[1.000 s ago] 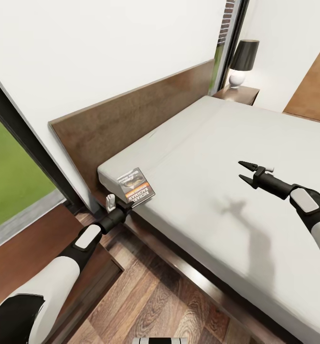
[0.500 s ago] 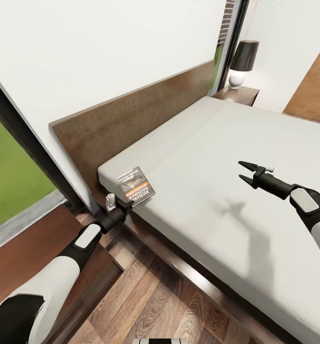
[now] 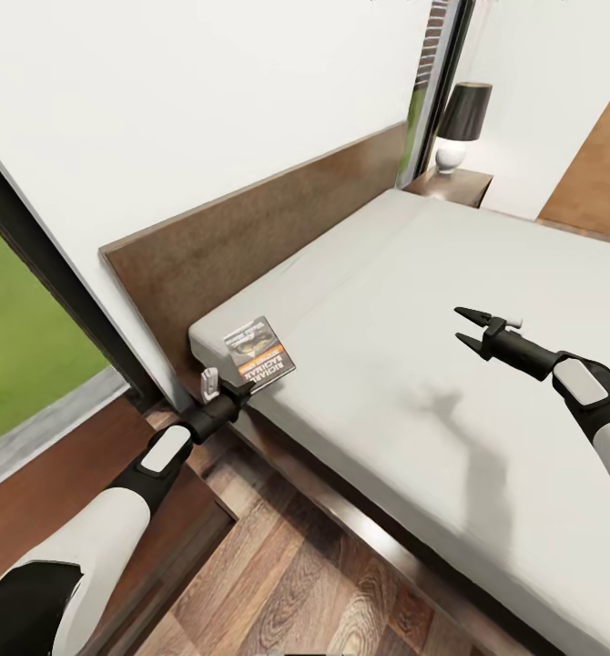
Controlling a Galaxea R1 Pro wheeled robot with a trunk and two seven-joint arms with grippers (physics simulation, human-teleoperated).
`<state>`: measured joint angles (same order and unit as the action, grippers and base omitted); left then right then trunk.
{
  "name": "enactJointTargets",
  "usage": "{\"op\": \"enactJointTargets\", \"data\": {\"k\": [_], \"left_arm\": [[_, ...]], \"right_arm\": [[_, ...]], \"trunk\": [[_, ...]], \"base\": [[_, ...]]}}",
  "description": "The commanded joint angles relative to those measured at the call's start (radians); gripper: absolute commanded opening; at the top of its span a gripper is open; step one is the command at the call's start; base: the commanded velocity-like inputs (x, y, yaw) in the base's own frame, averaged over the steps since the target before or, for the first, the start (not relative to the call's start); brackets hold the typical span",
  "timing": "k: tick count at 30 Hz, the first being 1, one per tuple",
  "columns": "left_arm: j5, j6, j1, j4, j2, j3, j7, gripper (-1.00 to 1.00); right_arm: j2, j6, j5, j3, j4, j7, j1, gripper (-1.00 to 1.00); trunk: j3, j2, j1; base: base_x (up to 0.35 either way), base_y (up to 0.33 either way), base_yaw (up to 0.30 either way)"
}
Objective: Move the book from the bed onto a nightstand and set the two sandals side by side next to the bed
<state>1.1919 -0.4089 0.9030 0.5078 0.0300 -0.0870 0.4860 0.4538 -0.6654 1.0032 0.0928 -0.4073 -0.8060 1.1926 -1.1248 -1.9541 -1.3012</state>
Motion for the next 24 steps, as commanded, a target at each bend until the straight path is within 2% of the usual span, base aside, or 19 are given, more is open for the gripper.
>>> {"op": "enactJointTargets", "data": {"k": [1, 9, 13, 24], "left_arm": [[0.009, -0.003, 0.001, 0.000, 0.001, -0.005, 0.000, -1.00], [0.009, -0.007, 0.001, 0.001, 0.002, -0.009, -0.003, -1.00], [0.009, -0.016, 0.001, 0.001, 0.005, -0.030, -0.003, -1.00], [0.009, -0.017, -0.001, 0.001, 0.014, -0.046, 0.001, -1.00]], "right_arm": [[0.001, -0.003, 0.009, 0.007, 0.001, 0.000, 0.001, 1.00], [0.000, -0.003, 0.009, 0.007, 0.001, 0.000, 0.001, 1.00], [-0.001, -0.004, 0.008, 0.007, 0.003, 0.002, 0.001, 1.00], [-0.010, -0.004, 0.005, 0.006, 0.047, -0.001, -0.001, 1.00]], "trunk": [[0.003, 0.007, 0.004], [0.028, 0.063, 0.035], [0.040, 0.091, 0.050], [0.040, 0.091, 0.050]], "base": [[0.000, 0.000, 0.000], [0.000, 0.000, 0.000], [0.000, 0.000, 0.000], [0.000, 0.000, 0.000]]}}
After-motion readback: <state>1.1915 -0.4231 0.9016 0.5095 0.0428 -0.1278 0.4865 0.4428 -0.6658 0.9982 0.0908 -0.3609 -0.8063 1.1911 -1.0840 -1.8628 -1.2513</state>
